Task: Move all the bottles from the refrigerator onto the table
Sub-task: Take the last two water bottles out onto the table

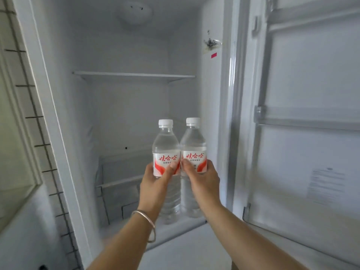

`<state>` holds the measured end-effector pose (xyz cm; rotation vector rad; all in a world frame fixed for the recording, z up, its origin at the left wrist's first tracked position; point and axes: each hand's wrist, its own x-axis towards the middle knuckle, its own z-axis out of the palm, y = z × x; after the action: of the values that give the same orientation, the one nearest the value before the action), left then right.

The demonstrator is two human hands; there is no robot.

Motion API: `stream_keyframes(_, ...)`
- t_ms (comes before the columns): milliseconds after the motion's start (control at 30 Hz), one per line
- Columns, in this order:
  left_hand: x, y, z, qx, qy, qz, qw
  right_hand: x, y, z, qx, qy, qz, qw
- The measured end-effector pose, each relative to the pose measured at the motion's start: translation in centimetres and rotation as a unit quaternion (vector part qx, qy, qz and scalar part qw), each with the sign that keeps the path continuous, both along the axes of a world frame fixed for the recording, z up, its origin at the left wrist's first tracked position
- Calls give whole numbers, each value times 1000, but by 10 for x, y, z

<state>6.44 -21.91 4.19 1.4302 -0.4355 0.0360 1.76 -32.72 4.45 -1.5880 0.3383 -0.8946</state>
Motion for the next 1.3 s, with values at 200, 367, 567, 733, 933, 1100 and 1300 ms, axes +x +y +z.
stream_keyframes(200, -97, -18, -1, 5, 10, -66, 998, -103, -14, -6, 21, 17, -79, 997)
stream_keyframes(367, -170, -55, -4, 7, -9, -128, 992, -189, -41, -10, 24, 14, -142, 989)
stream_keyframes(567, -269, -116, -19, 35, -18, -196, 980, -301, -88, -29, 16, 14, -240, 971)
stream_keyframes(733, -366, -167, -32, 52, -4, -248, 967, -411, -130, -40, 21, 36, -301, 953)
stream_keyframes(933, -477, -228, -39, 61, 8, -283, 957, -525, -185, -46, 44, 71, -363, 928)
stream_keyframes(1100, -535, -280, -49, 73, 24, -320, 944, -589, -229, -54, 65, 87, -402, 909)
stream_keyframes(1300, -564, -355, -58, 96, 33, -330, 939, -619, -300, -67, 76, 96, -422, 898)
